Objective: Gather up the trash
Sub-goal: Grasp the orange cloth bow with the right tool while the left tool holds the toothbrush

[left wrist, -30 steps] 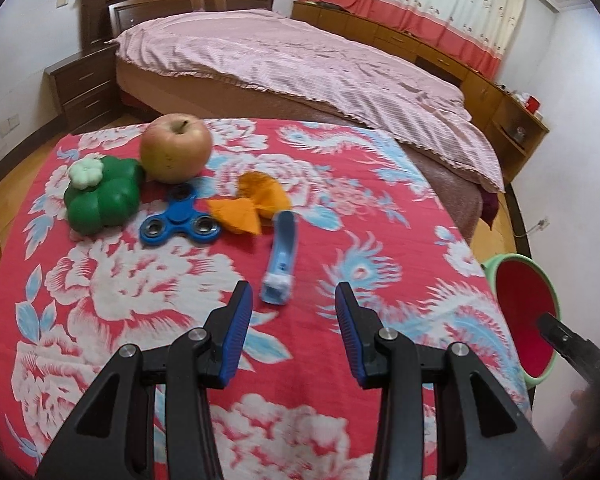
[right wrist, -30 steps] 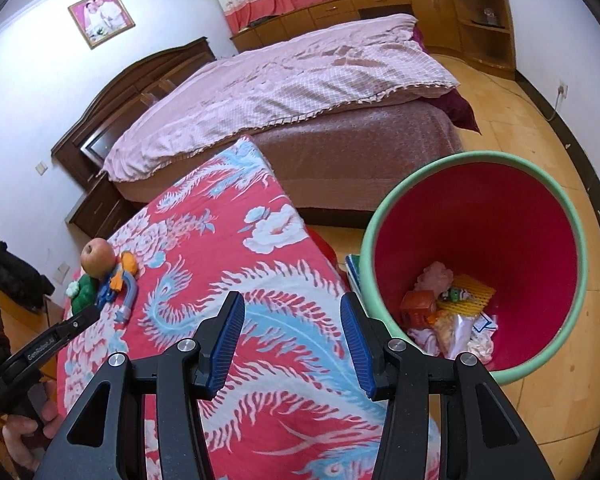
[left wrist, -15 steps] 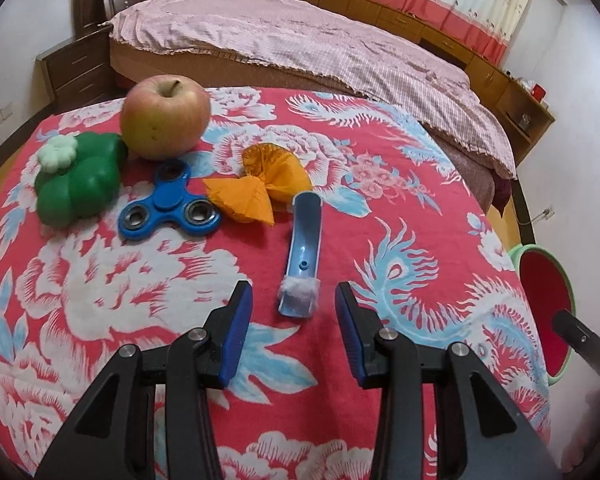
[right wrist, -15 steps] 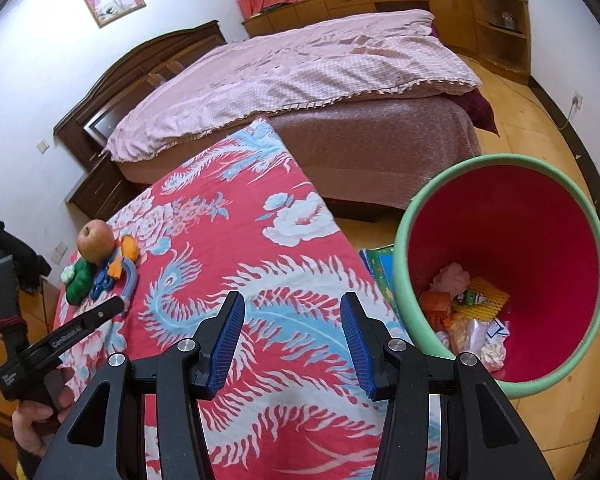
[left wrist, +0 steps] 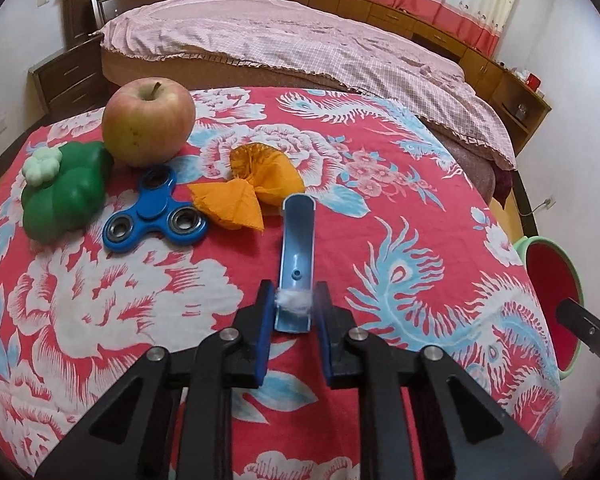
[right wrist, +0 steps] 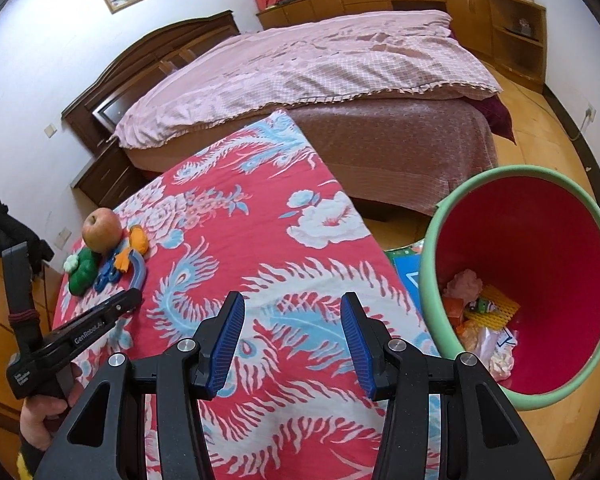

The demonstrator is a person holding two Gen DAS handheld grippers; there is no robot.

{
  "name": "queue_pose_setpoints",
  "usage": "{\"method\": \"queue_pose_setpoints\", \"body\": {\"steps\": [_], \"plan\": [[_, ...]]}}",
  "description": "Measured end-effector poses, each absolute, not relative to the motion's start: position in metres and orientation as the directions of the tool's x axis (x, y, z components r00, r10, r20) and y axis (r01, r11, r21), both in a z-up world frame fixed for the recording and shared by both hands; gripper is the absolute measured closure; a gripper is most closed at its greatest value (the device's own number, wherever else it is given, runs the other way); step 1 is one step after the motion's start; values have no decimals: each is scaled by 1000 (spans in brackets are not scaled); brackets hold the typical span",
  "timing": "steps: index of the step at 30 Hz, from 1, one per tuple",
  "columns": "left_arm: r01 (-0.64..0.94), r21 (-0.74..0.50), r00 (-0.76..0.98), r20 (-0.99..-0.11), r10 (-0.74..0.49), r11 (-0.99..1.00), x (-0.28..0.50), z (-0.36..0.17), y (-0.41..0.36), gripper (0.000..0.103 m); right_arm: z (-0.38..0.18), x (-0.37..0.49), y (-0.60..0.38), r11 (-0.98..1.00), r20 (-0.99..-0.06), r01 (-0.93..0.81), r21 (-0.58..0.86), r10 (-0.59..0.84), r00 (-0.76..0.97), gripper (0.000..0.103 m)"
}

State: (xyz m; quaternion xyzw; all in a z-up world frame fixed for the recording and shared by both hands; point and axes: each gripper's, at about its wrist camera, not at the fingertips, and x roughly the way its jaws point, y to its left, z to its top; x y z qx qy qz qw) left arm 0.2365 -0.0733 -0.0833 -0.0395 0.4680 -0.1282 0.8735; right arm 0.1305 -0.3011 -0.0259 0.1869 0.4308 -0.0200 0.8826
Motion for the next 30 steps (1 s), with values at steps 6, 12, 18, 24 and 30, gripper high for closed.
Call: {"method": "queue_pose_setpoints", "body": {"steps": [6,12,18,24,30], "plan": [[166,-202,562,-785,-261,965,228,-72,-57,84,-24,138,-285,940,-772,160,302,142,619,52],[108,-218,606,-759,-238,970,223,-57,-27,84,-19,152,-260,951,-766,101,291,168,621,52],[31,-230,659,-727,-193,973,218,-44,11,84,-15,176,-222,961,-759,22,276,204,618,52],[-62,-232,687,-716,-127,971,216,-42,44,84,-18,203,-183,963,-760,-41,265,235,606,52],[-141,-238,698,-712,-74,961,219,-48,73,84,-32,236,-149,960,-767,-70,270,258,587,52]]}}
